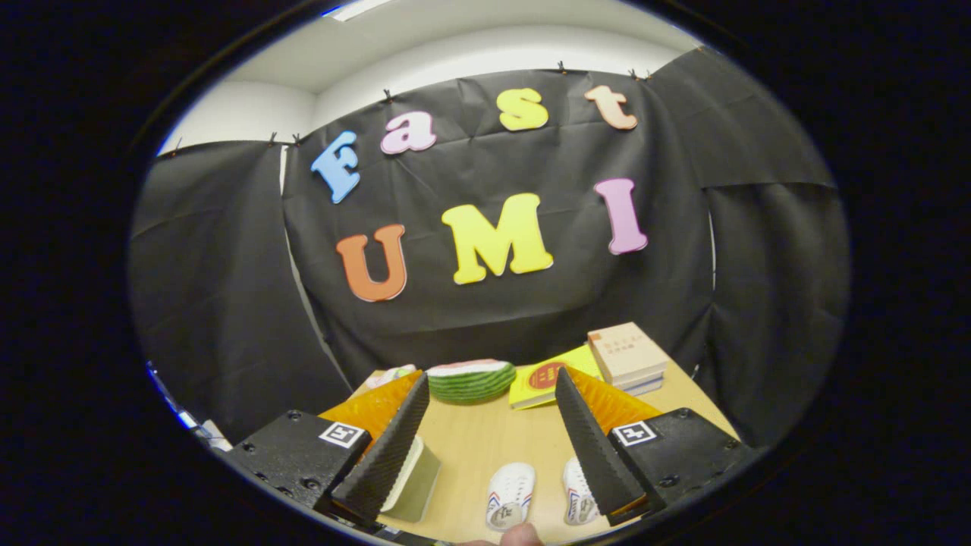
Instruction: Open the storage box then place both shoes into the box .Put the left shoe in first, then the right shoe, with the right side of both shoes facing outward in a uniform manner.
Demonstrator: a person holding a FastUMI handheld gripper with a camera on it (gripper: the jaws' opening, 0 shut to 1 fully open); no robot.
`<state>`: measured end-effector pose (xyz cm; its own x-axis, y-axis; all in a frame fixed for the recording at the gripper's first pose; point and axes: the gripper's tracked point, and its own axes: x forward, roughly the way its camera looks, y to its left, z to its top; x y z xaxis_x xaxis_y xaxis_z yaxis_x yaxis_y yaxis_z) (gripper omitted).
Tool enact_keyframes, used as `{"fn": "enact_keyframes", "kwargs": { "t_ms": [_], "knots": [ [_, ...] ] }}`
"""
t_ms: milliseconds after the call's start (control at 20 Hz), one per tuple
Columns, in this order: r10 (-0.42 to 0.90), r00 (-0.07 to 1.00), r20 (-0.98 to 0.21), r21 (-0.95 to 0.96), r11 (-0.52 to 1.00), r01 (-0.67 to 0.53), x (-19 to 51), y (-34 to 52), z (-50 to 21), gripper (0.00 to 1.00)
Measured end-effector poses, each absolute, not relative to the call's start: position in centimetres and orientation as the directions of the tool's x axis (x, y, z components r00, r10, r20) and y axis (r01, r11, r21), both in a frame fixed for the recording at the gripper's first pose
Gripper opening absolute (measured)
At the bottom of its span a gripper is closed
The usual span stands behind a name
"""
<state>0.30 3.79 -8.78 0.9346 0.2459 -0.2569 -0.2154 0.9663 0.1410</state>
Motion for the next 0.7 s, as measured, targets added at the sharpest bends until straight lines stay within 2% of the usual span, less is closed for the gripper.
{"fn": "enact_keyframes", "kwargs": {
  "t_ms": [350, 700],
  "knots": [
    [0.457, 0.763, -0.457, 0.286, 0.888, -0.361, -1.9, 9.7, -18.1, 1.00],
    [0.607, 0.527, -0.594, 0.459, 0.794, -0.398, -4.1, 14.8, -26.9, 1.00]
  ]
}}
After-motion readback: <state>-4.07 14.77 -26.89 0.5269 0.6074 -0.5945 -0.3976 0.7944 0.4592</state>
